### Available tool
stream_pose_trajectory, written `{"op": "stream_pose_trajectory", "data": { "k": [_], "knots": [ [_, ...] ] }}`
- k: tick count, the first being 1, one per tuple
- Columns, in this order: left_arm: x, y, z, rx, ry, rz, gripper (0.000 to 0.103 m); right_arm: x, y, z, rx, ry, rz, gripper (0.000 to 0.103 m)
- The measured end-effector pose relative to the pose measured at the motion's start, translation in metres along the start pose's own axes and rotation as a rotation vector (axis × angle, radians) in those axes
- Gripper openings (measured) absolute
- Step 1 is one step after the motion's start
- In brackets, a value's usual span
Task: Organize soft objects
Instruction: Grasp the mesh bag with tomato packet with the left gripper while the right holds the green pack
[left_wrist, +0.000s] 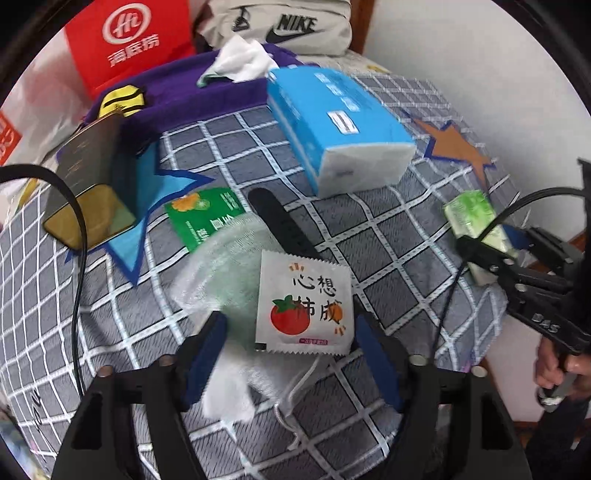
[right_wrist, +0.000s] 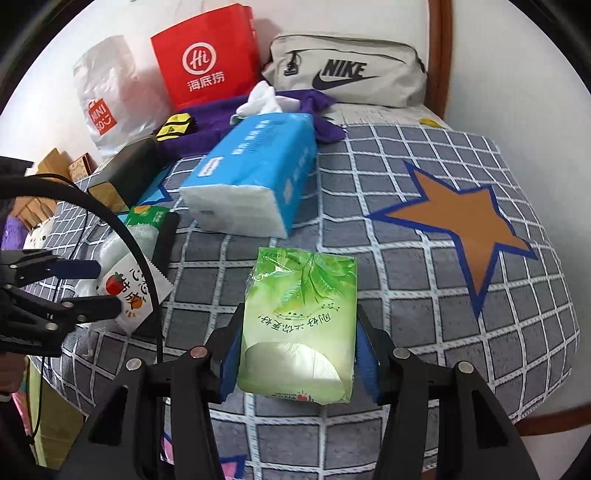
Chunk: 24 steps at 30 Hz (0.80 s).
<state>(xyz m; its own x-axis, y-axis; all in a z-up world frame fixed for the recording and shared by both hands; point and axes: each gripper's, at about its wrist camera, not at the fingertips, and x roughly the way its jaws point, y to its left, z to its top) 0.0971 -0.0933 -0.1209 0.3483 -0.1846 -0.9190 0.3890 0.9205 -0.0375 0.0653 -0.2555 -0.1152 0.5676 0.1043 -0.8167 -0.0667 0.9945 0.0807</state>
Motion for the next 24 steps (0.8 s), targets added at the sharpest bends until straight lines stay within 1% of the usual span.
{"op": "stream_pose_trajectory", "data": {
  "k": [2,5,7,9,11,12,14,15,17,19,21,23,24],
  "knots": [
    [0.006,-0.009,0.001,0.046,-0.007,0.07,0.08,0.001,-0.004,-0.003,0.01,0.001,0.0,0.053],
    [0.013,-0.016,0.003,0.076,0.0,0.137,0.082,0.004,-0.006,-0.007,0.019,0.005,0.017,0.053],
    [0.016,-0.019,0.004,0.094,0.002,0.149,0.088,0.005,-0.008,-0.01,0.02,0.008,0.019,0.053],
    [0.02,-0.024,0.005,0.106,0.006,0.183,0.088,0.007,-0.01,-0.011,0.03,0.011,0.028,0.053],
    [0.02,-0.031,0.006,0.141,-0.007,0.211,0.088,0.009,-0.011,-0.011,0.037,0.014,0.035,0.053],
    [0.021,-0.033,0.006,0.157,-0.011,0.219,0.088,0.01,-0.011,-0.011,0.04,0.015,0.036,0.053],
    [0.021,-0.033,0.008,0.149,-0.01,0.217,0.088,0.011,-0.012,-0.011,0.04,0.015,0.039,0.053],
    [0.021,-0.033,0.008,0.15,-0.014,0.211,0.087,0.011,-0.012,-0.012,0.041,0.014,0.04,0.053],
    [0.019,-0.034,0.006,0.159,-0.027,0.203,0.08,0.011,-0.012,-0.013,0.043,0.017,0.04,0.053],
    [0.014,-0.035,0.002,0.162,-0.043,0.228,0.066,0.01,-0.013,-0.014,0.048,0.015,0.039,0.053],
    [0.011,-0.032,0.001,0.162,-0.053,0.229,0.058,0.009,-0.013,-0.015,0.047,0.016,0.037,0.053],
    [0.008,-0.025,-0.001,0.147,-0.061,0.2,0.056,0.009,-0.013,-0.015,0.049,0.014,0.035,0.053],
    [0.006,-0.022,-0.002,0.14,-0.065,0.19,0.054,0.009,-0.012,-0.015,0.048,0.015,0.034,0.053]
  ]
}}
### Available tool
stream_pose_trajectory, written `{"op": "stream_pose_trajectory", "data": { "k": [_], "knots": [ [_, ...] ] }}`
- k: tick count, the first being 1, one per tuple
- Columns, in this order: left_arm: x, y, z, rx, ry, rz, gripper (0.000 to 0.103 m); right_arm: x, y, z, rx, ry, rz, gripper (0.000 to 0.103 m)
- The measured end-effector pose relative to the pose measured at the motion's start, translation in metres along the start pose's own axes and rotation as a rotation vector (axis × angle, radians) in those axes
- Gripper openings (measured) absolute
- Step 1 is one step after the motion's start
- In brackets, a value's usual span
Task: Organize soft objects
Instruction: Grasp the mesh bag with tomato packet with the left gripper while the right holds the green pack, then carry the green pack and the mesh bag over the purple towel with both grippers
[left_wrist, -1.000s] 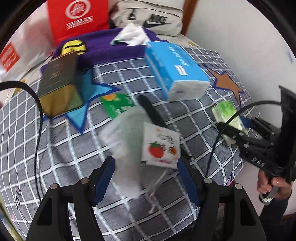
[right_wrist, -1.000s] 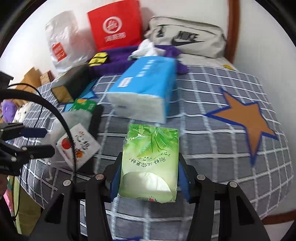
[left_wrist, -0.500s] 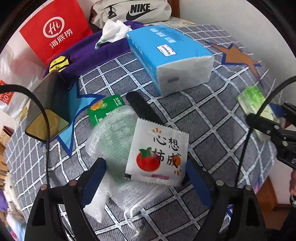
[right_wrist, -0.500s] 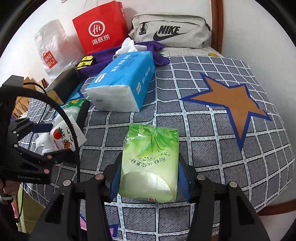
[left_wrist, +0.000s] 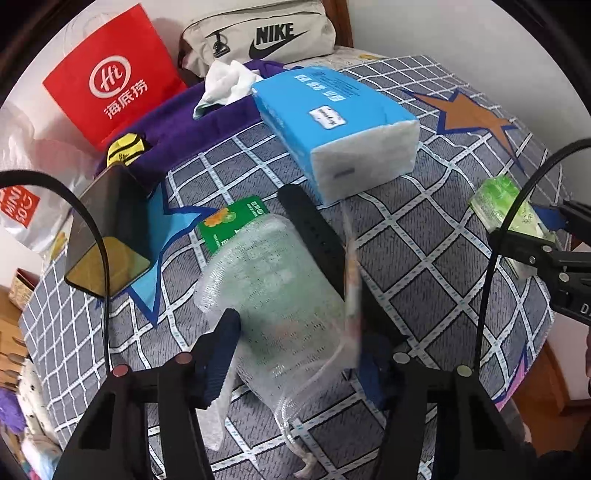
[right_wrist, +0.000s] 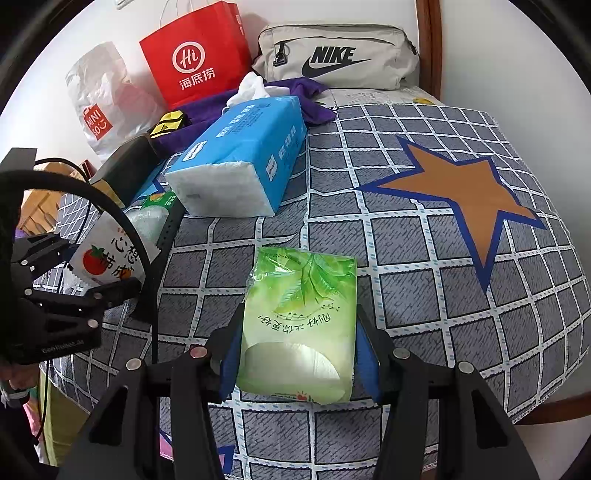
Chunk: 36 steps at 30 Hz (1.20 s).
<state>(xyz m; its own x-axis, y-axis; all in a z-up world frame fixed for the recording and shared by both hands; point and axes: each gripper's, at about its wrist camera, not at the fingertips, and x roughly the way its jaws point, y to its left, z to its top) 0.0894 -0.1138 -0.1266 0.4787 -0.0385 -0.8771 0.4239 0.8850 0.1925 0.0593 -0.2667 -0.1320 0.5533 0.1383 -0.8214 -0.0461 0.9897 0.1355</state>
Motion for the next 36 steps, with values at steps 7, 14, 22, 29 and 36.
{"op": "stream_pose_trajectory", "data": {
  "k": [7,14,22,29,36],
  "knots": [
    [-0.012,0.039,-0.011,-0.115,-0.021,-0.112,0.049,-0.002,0.002,0.0,-0.011,-0.001,-0.004,0.053],
    [-0.021,0.072,-0.028,-0.199,-0.02,-0.211,0.049,0.0,0.006,0.002,-0.018,0.006,-0.005,0.053],
    [-0.009,0.093,-0.037,-0.23,-0.027,-0.153,0.05,0.001,0.018,0.003,-0.049,0.013,-0.006,0.053],
    [-0.024,0.092,-0.024,-0.161,-0.147,-0.204,0.079,0.004,0.023,0.005,-0.062,0.023,-0.011,0.053],
    [-0.005,0.084,-0.008,-0.092,-0.108,-0.192,0.079,0.007,0.026,0.006,-0.068,0.029,-0.008,0.053]
  ]
}}
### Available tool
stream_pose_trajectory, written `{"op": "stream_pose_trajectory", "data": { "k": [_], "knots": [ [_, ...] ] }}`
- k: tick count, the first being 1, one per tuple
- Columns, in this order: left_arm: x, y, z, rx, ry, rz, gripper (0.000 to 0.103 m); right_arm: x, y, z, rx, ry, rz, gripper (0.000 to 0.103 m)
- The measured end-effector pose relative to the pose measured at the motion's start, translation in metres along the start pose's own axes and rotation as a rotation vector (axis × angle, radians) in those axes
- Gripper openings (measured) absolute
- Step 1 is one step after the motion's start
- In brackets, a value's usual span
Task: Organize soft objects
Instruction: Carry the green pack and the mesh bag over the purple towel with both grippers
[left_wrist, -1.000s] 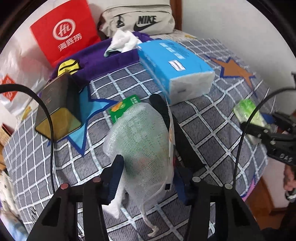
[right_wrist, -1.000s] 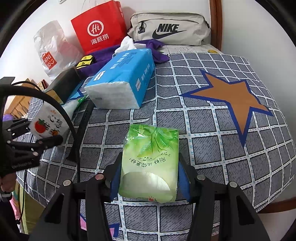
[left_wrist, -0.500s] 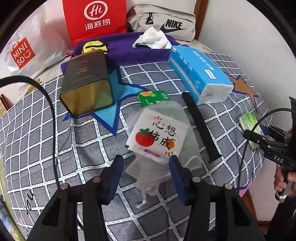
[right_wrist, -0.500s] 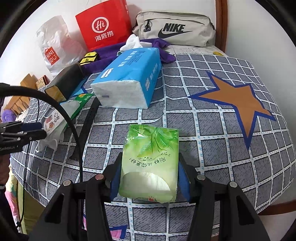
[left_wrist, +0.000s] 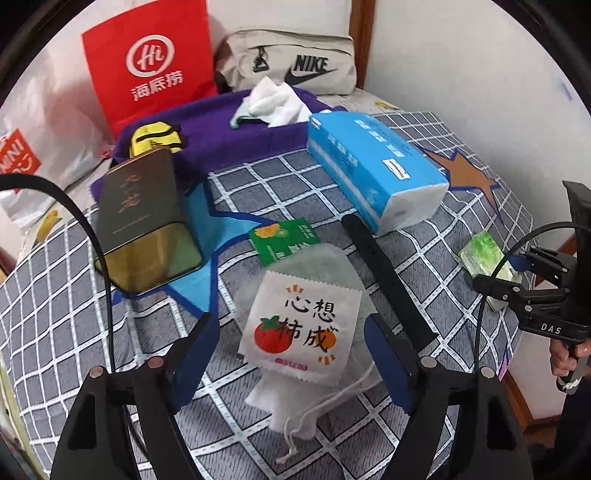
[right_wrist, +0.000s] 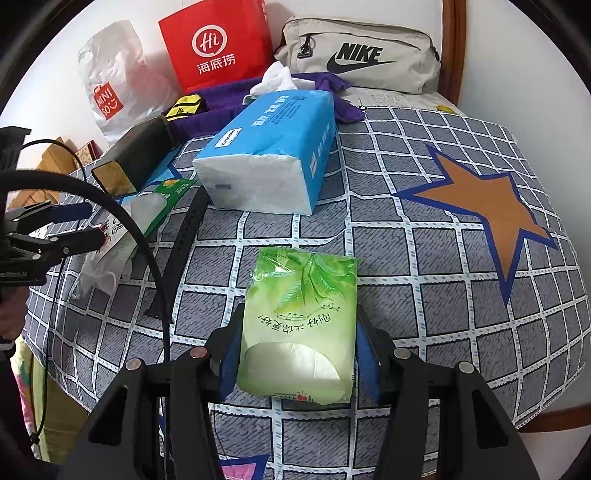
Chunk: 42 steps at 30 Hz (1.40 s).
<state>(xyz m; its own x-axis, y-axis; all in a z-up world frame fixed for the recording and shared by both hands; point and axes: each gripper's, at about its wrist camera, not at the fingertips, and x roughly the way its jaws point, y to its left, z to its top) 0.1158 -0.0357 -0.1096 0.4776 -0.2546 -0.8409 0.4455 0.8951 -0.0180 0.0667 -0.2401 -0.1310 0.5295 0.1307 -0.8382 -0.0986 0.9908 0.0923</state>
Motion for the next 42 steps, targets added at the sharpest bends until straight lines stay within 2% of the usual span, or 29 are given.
{"op": "stream_pose_trajectory", "data": {
  "k": [8,10,12,14,16,19,24,29,42],
  "knots": [
    [0.016,-0.009,-0.002,0.058,0.05,0.03,0.079,0.003,-0.002,0.0,0.003,0.007,0.01,0.053],
    [0.016,-0.009,-0.004,0.062,0.05,0.022,0.07,0.004,-0.002,0.0,0.004,0.007,0.009,0.053],
    [0.013,-0.009,-0.005,0.06,0.048,0.003,0.065,0.003,-0.003,0.0,0.005,0.006,0.011,0.053],
    [0.009,-0.009,-0.006,0.066,0.038,0.017,0.063,0.003,-0.002,0.0,0.003,0.005,0.01,0.053],
    [0.004,-0.006,-0.007,0.058,0.031,0.018,0.057,0.003,-0.002,0.0,0.0,0.005,0.008,0.053],
    [-0.003,0.001,-0.007,0.032,0.023,-0.014,0.057,0.002,-0.001,0.001,-0.003,0.004,0.006,0.053],
    [-0.011,0.018,-0.012,-0.012,0.009,0.005,0.057,0.0,0.0,0.0,-0.009,0.001,0.004,0.053],
    [-0.019,0.036,-0.019,-0.065,-0.008,-0.009,0.057,-0.002,0.004,-0.001,-0.019,0.001,0.001,0.053],
    [-0.03,0.05,-0.021,-0.153,-0.056,0.006,0.057,-0.009,0.021,0.013,-0.065,-0.017,0.022,0.053]
  ]
}}
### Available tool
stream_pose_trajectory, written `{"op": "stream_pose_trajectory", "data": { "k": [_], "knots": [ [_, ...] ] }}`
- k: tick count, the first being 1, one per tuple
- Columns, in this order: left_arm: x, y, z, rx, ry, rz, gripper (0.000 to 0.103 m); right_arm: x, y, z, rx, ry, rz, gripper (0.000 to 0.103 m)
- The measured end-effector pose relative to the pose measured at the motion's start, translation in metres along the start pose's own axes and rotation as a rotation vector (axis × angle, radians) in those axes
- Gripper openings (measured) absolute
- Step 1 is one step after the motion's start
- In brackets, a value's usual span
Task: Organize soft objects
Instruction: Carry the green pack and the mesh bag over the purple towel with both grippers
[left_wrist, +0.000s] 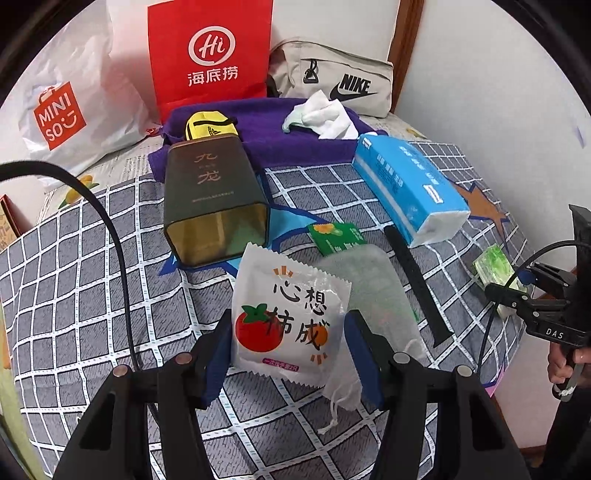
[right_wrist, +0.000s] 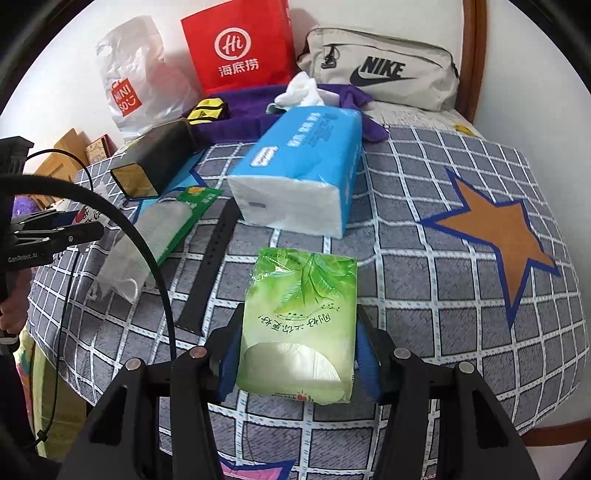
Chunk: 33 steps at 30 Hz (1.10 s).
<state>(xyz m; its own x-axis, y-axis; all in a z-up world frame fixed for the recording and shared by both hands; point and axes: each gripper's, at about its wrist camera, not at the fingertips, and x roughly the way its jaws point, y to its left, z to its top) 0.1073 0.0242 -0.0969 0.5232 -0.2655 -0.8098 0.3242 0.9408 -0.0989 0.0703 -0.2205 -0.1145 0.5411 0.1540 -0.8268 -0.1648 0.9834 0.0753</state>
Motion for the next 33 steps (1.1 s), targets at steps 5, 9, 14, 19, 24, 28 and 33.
{"op": "stream_pose_trajectory", "data": {
  "k": [5,9,14,19,24,28,33],
  "knots": [
    [-0.006,0.004,0.004,-0.032,-0.013,0.007,0.057,-0.008,0.007,0.012,-0.018,-0.023,0.025,0.053],
    [-0.01,0.007,0.009,-0.053,-0.017,0.014,0.057,-0.012,0.014,0.023,-0.033,-0.04,0.048,0.053],
    [-0.016,0.009,0.017,-0.067,-0.028,0.025,0.057,-0.015,0.025,0.04,-0.054,-0.057,0.073,0.053],
    [-0.018,0.013,0.026,-0.075,-0.034,0.037,0.057,-0.016,0.034,0.057,-0.078,-0.071,0.089,0.053],
    [-0.019,0.022,0.037,-0.102,-0.038,0.036,0.057,-0.013,0.038,0.078,-0.085,-0.08,0.115,0.053],
    [-0.023,0.033,0.05,-0.115,-0.057,0.04,0.057,-0.01,0.04,0.097,-0.085,-0.088,0.142,0.053],
    [-0.023,0.048,0.068,-0.135,-0.065,0.056,0.057,-0.006,0.046,0.121,-0.099,-0.102,0.17,0.053]
  ]
}}
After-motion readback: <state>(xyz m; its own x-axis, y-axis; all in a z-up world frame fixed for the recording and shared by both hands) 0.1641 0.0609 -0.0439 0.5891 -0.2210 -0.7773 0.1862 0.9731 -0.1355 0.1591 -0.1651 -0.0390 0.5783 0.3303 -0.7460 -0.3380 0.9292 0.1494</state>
